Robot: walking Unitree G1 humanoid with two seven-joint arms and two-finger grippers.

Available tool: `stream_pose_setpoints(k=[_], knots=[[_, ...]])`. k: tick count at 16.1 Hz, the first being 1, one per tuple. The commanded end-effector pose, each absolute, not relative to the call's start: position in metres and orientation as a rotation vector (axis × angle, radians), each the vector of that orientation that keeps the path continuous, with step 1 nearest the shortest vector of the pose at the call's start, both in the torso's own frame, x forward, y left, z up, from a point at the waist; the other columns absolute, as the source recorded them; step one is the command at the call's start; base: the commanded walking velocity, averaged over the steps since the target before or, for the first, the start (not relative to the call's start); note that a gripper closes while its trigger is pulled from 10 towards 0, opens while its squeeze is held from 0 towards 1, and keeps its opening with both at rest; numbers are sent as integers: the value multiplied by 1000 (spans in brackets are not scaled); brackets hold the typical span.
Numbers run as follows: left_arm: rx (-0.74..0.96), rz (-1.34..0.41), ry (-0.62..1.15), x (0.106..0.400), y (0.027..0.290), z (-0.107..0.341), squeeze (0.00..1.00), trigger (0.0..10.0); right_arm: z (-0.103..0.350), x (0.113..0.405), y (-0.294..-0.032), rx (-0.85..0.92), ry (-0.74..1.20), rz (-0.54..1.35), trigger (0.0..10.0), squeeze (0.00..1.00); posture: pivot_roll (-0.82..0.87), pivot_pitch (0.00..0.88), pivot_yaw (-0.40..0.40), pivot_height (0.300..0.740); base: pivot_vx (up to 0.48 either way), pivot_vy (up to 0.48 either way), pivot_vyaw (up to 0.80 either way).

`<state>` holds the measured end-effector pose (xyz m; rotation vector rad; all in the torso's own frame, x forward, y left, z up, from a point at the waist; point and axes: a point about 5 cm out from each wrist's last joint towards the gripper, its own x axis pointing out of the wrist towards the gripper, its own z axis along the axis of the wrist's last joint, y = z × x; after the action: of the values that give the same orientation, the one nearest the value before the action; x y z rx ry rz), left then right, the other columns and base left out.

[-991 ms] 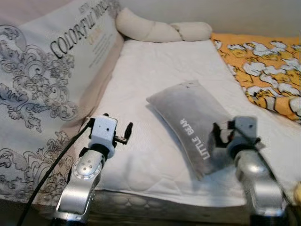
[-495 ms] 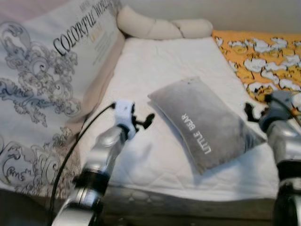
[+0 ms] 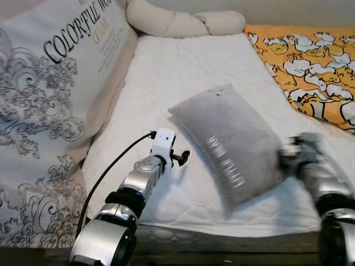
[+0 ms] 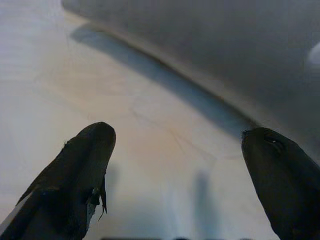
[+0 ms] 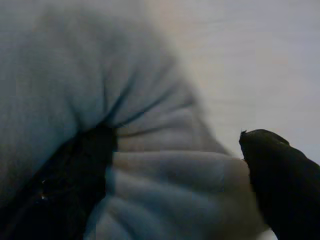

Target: Clean up the room

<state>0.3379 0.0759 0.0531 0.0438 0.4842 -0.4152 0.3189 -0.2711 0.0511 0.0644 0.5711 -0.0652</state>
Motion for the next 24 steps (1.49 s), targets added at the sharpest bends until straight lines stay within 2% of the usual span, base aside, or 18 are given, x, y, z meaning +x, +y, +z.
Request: stream_pose_setpoints(k=[1,3,5,8,14,17,20,22,24], knots=[[50,-416,488,337,75,51,0,10000,49,322,-252,135,586,67,10000,0,-60,0,30,740,0,0,0],[26,-431,499,335,66,48,0,10000,51,324,-231,202,578,248,10000,0,-66,0,26,740,0,0,0],[-2,-448,513,332,54,47,0,10000,53,323,-223,237,580,325,10000,0,-77,0,24,740,0,0,0],[19,-513,516,325,20,49,0,10000,63,323,-206,262,569,441,10000,0,-158,0,57,740,0,0,0],[-127,-585,476,323,-17,67,0,10000,76,319,-192,267,561,493,10000,0,-182,0,62,740,0,0,0],[-185,-598,456,326,-19,74,0,10000,82,323,-179,296,540,519,10000,0,-173,0,57,740,0,0,0],[-210,-610,413,335,-13,84,0,10000,90,329,-148,330,517,584,10000,0,-157,0,60,740,0,0,0],[-229,-578,364,350,14,93,0,10000,100,337,-113,366,481,654,10000,0,-135,0,59,740,0,0,0],[-237,-540,327,362,38,100,0,10000,112,342,-90,390,442,709,10000,0,-106,0,52,740,0,0,0]])
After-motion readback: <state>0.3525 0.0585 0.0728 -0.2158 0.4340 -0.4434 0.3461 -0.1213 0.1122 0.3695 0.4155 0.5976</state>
